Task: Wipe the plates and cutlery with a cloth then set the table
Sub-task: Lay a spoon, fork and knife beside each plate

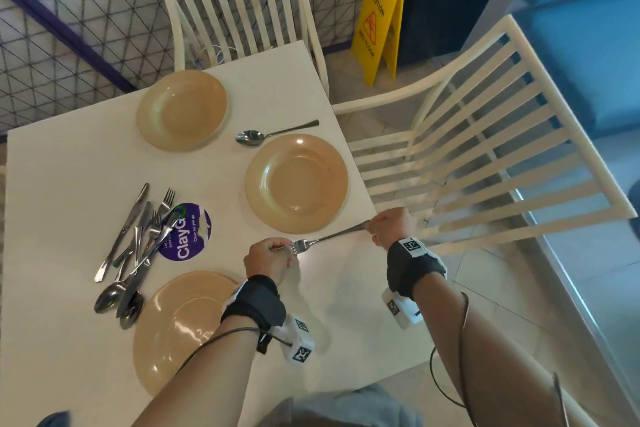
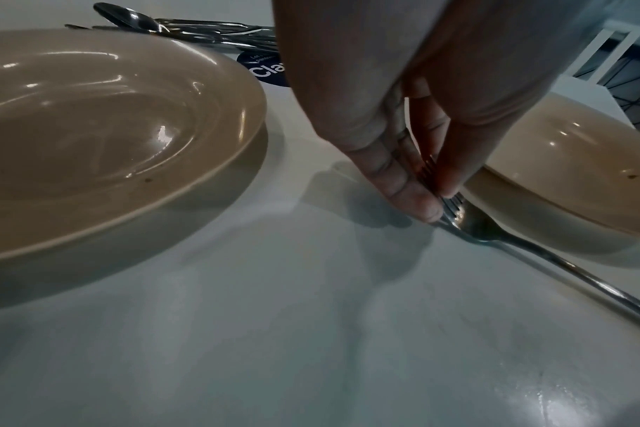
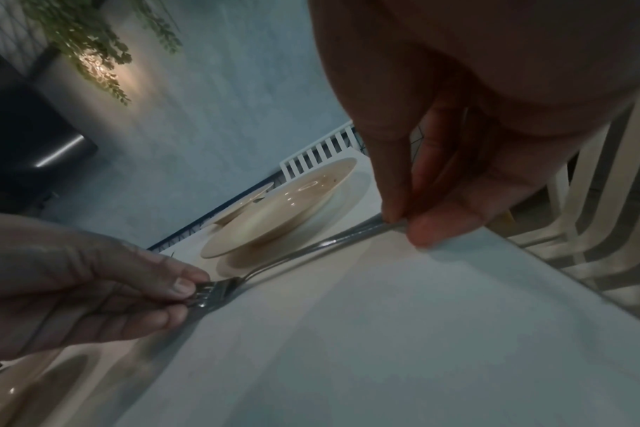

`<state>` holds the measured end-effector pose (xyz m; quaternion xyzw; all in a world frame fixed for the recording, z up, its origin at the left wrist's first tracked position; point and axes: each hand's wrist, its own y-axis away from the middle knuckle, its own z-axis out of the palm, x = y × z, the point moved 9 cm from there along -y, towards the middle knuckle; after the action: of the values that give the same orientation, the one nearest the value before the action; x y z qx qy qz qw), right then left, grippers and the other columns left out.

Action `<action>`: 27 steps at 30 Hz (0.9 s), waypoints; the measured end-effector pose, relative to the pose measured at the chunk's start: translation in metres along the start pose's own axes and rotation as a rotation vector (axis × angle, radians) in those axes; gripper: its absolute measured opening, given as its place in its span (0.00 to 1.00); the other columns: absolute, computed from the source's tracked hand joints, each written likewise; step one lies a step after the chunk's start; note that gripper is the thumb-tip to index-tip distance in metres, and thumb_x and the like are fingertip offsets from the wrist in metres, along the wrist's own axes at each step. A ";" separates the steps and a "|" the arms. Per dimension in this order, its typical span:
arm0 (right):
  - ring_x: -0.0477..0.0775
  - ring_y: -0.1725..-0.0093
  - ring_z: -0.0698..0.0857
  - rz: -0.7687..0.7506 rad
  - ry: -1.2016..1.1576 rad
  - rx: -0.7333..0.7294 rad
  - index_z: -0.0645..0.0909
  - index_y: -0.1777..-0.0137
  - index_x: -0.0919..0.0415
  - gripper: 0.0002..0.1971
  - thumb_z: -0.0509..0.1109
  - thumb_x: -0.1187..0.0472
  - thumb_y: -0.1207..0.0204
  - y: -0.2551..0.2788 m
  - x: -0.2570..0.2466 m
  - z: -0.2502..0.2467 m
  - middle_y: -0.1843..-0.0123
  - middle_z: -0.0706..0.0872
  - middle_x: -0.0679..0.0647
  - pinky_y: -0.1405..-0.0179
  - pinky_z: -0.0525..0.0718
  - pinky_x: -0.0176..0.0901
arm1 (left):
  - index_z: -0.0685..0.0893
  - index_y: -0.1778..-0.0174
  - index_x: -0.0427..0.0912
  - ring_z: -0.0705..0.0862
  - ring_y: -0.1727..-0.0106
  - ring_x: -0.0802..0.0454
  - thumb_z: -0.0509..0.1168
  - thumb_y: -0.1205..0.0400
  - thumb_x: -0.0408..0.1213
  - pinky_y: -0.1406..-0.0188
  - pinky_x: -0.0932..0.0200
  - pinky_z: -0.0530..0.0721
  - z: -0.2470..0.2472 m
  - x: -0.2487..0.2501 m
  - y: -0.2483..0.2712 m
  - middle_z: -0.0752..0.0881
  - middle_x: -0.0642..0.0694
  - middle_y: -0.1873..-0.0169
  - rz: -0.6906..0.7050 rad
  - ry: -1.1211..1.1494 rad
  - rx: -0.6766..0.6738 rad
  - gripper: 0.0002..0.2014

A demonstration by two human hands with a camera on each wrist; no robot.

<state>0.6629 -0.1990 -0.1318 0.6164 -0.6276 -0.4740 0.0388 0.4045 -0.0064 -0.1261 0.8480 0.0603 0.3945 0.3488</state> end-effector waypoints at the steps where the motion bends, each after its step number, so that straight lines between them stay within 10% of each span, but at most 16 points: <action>1: 0.63 0.61 0.91 -0.002 0.000 0.008 0.87 0.72 0.56 0.08 0.82 0.57 0.37 -0.001 0.001 -0.001 0.70 0.90 0.56 0.56 0.93 0.57 | 0.92 0.63 0.46 0.90 0.67 0.46 0.72 0.23 0.26 0.43 0.43 0.91 0.001 0.000 0.000 0.92 0.48 0.71 0.000 0.010 0.002 0.10; 12: 0.60 0.63 0.91 -0.025 0.024 0.040 0.88 0.72 0.53 0.05 0.80 0.57 0.39 -0.003 0.005 -0.003 0.69 0.90 0.53 0.57 0.93 0.54 | 0.92 0.60 0.48 0.93 0.57 0.42 0.72 0.25 0.30 0.42 0.43 0.91 0.002 -0.001 -0.003 0.93 0.52 0.71 -0.002 0.003 -0.032 0.07; 17: 0.57 0.67 0.91 -0.046 -0.007 0.058 0.89 0.70 0.55 0.07 0.82 0.56 0.34 0.011 0.003 -0.010 0.71 0.90 0.54 0.54 0.93 0.55 | 0.91 0.55 0.44 0.88 0.68 0.47 0.72 0.20 0.32 0.49 0.46 0.93 -0.017 0.004 0.006 0.94 0.43 0.64 0.028 -0.007 -0.105 0.04; 22: 0.55 0.65 0.91 -0.102 0.003 0.076 0.87 0.63 0.50 0.04 0.76 0.56 0.28 0.048 -0.008 -0.010 0.69 0.91 0.54 0.53 0.91 0.52 | 0.91 0.49 0.45 0.90 0.66 0.51 0.70 0.16 0.36 0.53 0.52 0.93 -0.102 0.001 0.001 0.93 0.44 0.59 0.104 -0.073 -0.103 0.05; 27: 0.54 0.61 0.90 -0.275 0.095 0.007 0.87 0.57 0.45 0.02 0.77 0.53 0.28 0.094 -0.025 0.023 0.63 0.92 0.44 0.51 0.90 0.57 | 0.92 0.49 0.49 0.90 0.54 0.47 0.69 0.17 0.41 0.43 0.50 0.88 -0.236 0.001 -0.030 0.93 0.48 0.54 0.203 -0.264 0.191 0.06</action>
<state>0.5847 -0.1855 -0.0705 0.7184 -0.5364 -0.4429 0.0011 0.2426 0.1453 -0.0396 0.9234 -0.0348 0.3053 0.2299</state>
